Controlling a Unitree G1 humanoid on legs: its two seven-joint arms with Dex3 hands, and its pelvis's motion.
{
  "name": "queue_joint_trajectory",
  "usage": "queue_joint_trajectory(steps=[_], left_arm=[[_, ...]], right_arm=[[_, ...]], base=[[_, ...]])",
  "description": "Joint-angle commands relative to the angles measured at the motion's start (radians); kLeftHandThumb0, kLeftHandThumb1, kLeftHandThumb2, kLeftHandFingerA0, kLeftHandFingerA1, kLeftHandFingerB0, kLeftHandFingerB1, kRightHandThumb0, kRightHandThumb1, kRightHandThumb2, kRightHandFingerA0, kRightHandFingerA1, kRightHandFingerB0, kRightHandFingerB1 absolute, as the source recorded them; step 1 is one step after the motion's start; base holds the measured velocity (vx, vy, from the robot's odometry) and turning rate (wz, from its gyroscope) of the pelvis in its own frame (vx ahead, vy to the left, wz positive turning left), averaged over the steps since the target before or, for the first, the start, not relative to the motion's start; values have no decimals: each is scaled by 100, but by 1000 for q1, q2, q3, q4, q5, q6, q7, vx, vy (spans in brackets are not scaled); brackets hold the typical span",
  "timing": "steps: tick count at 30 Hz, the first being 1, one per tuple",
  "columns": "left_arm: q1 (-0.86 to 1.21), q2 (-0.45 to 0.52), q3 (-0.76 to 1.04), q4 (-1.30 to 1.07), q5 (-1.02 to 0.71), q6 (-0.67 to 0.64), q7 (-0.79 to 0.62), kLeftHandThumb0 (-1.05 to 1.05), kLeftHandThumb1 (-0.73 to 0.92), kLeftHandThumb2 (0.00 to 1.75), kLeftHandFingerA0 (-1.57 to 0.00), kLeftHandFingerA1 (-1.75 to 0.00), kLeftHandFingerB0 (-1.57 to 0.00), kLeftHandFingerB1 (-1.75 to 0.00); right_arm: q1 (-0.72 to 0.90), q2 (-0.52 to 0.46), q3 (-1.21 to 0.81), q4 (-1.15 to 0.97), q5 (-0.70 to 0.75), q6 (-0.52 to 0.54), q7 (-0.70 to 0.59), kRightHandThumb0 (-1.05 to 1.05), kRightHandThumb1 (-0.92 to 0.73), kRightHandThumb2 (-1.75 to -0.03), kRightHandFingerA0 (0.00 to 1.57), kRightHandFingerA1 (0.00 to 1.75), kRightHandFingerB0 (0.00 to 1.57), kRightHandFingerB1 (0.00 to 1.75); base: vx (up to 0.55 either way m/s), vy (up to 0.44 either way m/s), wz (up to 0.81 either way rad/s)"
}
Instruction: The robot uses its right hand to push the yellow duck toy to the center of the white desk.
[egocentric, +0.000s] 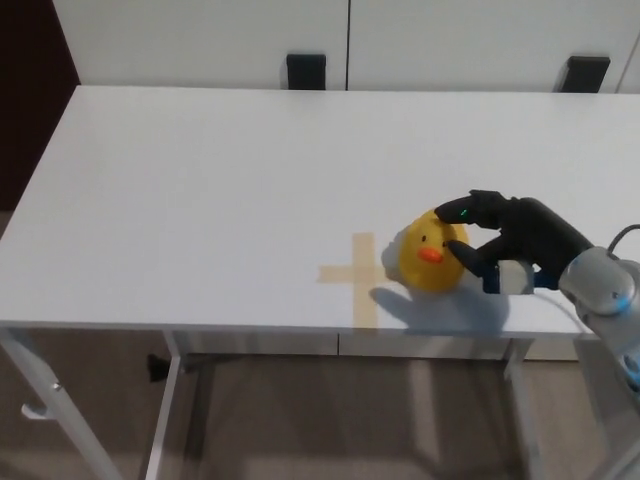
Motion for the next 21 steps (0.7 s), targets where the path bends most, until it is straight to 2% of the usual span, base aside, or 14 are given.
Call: queue_joint_trajectory(steps=[1, 3, 4, 13, 14, 18, 21], left_arm=[[9, 10, -11, 5, 17, -35, -1, -12, 59, 88, -90, -82, -89, -86], [9, 9, -11, 6, 17, -32, 2, -12, 59, 88, -90, -82, -89, -86], [9, 8, -8, 4, 13, -29, 0, -12, 58, 90, -91, -85, -92, -90], [9, 9, -13, 4, 18, -26, 0, -10, 56, 93, -87, -84, -90, -88], [12, 6, -11, 2, 15, -29, 2, -11, 54, 92, -88, -86, -91, -90], [12, 5, -15, 2, 19, -28, 5, -12, 57, 86, -89, -86, -89, -89], [13, 5, -16, 9, 22, -37, 3, -12, 56, 88, -91, -87, -88, -88]], right_arm=[[25, 50, 30, -6, -13, 12, 39, -84, -74, -115, 45, 65, 35, 55], [26, 55, 32, -5, -14, 11, 39, -84, -74, -115, 45, 65, 35, 55], [29, 62, 36, -10, -17, 13, 38, -87, -92, -73, 51, 63, 39, 46], [47, 94, 63, -27, -35, 5, 33, -85, -92, -73, 52, 63, 43, 45], [46, 97, 70, -29, -37, -3, 36, -88, -92, -75, 47, 64, 39, 48], [48, 97, 75, -34, -43, -9, 35, -89, -92, -77, 49, 66, 34, 47], [44, 105, 74, -58, -44, 27, 36, -88, -92, -75, 46, 62, 31, 42]], base=[[0, 0, 0], [0, 0, 0], [0, 0, 0], [0, 0, 0], [0, 0, 0], [0, 0, 0], [0, 0, 0]])
